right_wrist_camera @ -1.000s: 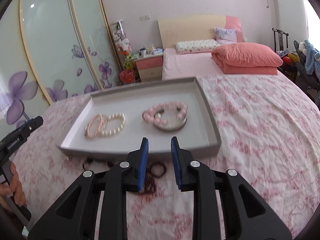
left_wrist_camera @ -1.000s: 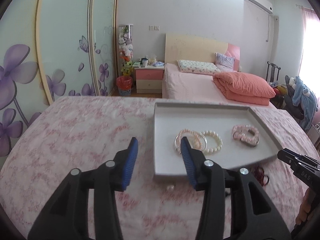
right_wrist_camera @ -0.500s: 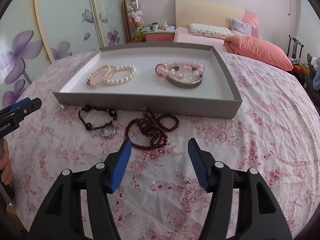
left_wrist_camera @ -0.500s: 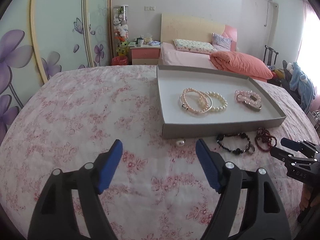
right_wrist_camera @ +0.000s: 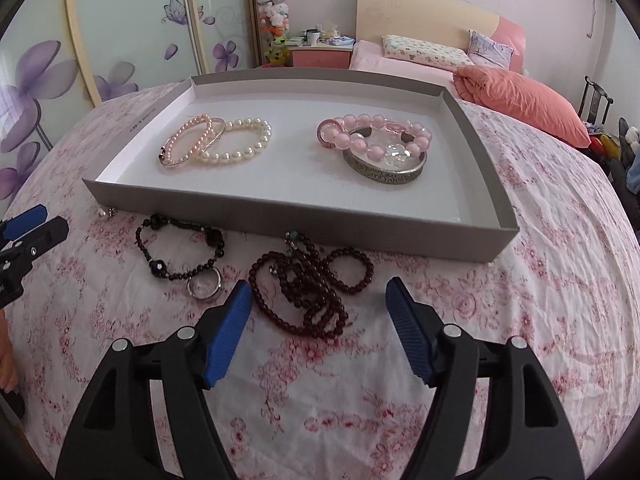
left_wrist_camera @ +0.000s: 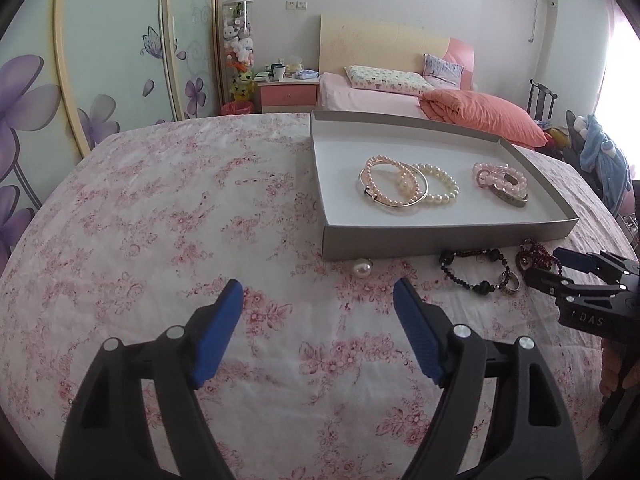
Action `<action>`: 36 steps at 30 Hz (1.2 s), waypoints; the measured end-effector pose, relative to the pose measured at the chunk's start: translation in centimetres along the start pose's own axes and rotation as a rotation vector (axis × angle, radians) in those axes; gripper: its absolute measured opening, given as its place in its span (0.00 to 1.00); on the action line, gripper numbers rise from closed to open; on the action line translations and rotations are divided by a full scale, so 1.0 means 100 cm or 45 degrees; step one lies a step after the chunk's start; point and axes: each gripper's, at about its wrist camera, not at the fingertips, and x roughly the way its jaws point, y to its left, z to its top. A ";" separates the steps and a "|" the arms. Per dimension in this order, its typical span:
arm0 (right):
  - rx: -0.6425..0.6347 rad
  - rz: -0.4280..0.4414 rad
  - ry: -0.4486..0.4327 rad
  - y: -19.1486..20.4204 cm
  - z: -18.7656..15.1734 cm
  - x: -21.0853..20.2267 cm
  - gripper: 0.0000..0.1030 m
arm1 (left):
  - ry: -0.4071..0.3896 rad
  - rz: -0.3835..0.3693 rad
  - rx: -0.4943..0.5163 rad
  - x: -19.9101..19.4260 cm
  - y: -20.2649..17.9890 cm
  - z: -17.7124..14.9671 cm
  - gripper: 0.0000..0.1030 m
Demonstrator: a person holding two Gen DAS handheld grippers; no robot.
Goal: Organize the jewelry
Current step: 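Grasp the dark red bead necklace with the right gripper while the left gripper approaches the loose white pearl, then close the left gripper on the loose white pearl and lift it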
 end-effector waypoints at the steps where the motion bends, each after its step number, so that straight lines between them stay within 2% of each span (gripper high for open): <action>1: 0.000 0.001 -0.002 0.000 0.001 0.000 0.63 | 0.002 -0.001 -0.001 0.000 0.000 0.000 0.74; 2: 0.000 0.002 -0.006 0.000 0.001 0.000 0.60 | 0.006 -0.002 -0.002 0.001 0.000 0.000 0.74; 7: 0.025 -0.006 -0.025 -0.004 0.000 -0.004 0.17 | 0.022 -0.008 0.000 0.005 -0.002 -0.001 0.74; 10: 0.059 -0.020 -0.026 -0.008 -0.002 -0.007 0.14 | 0.024 -0.004 0.004 0.005 -0.002 -0.001 0.74; 16: 0.253 -0.200 -0.032 -0.042 -0.017 -0.021 0.13 | 0.056 0.014 0.015 0.009 -0.007 0.000 0.74; 18: 0.307 -0.199 -0.035 -0.052 -0.020 -0.023 0.13 | 0.066 0.012 0.014 0.010 -0.010 0.001 0.74; 23: 0.287 -0.243 -0.027 -0.049 -0.020 -0.022 0.13 | 0.112 0.060 0.025 0.021 -0.021 0.005 0.73; 30: 0.293 -0.230 -0.028 -0.049 -0.018 -0.020 0.13 | 0.189 0.110 -0.077 0.039 -0.028 0.016 0.49; 34: 0.299 -0.220 -0.029 -0.051 -0.017 -0.020 0.13 | 0.184 0.120 -0.090 0.042 -0.038 0.020 0.49; 36: 0.300 -0.218 -0.029 -0.051 -0.016 -0.020 0.13 | 0.176 0.135 -0.083 0.043 -0.044 0.022 0.43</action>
